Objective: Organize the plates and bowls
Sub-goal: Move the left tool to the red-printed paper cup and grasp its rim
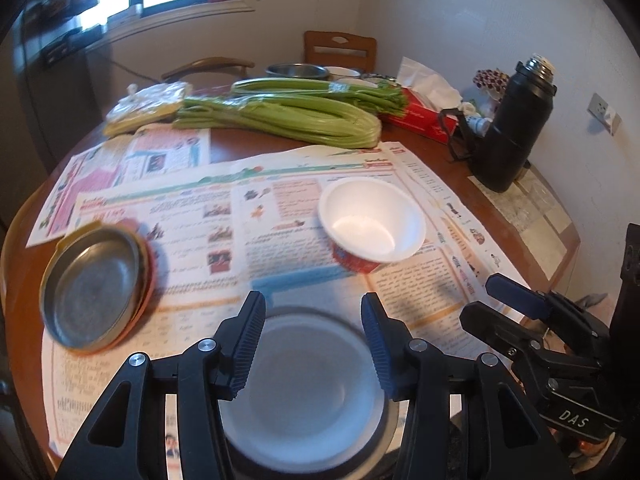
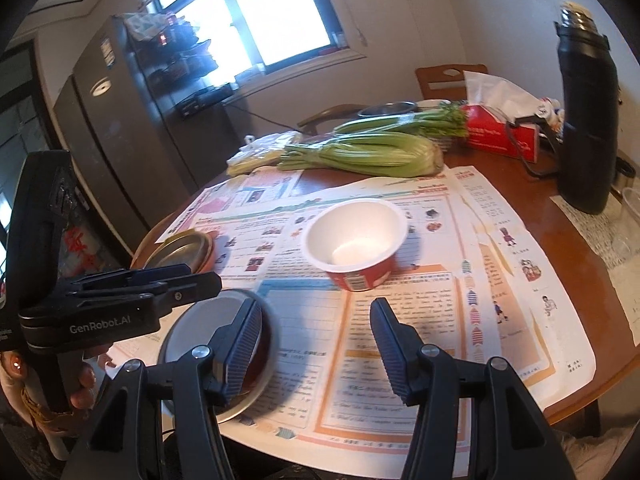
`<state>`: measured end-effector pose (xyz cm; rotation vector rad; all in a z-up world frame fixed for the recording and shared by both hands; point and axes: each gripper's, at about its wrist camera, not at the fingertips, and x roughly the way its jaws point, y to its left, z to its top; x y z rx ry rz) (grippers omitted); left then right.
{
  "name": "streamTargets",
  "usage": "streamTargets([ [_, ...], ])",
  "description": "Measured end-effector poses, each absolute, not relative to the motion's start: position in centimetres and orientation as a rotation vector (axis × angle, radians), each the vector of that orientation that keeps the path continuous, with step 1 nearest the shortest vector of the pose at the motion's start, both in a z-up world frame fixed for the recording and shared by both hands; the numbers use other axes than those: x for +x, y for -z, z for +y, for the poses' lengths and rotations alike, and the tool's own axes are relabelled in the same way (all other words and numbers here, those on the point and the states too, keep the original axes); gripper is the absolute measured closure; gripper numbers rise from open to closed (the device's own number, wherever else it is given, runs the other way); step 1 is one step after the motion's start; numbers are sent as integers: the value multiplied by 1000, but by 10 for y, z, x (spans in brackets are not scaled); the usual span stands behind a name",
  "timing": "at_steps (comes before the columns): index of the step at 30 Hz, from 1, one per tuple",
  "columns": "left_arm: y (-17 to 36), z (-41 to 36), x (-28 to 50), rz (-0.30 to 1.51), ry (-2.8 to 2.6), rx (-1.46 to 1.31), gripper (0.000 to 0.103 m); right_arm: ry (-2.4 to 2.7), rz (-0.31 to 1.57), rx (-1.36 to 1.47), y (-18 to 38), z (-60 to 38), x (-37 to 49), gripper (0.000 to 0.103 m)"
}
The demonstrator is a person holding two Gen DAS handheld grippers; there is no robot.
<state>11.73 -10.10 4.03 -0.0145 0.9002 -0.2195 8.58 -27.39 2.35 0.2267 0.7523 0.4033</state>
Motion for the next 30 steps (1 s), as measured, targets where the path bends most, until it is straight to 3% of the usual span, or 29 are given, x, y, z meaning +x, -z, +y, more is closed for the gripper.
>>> streamTargets([
  [30,5,-126,230,1044,313,-32,52,-316,868,255,17,-278,184,47],
])
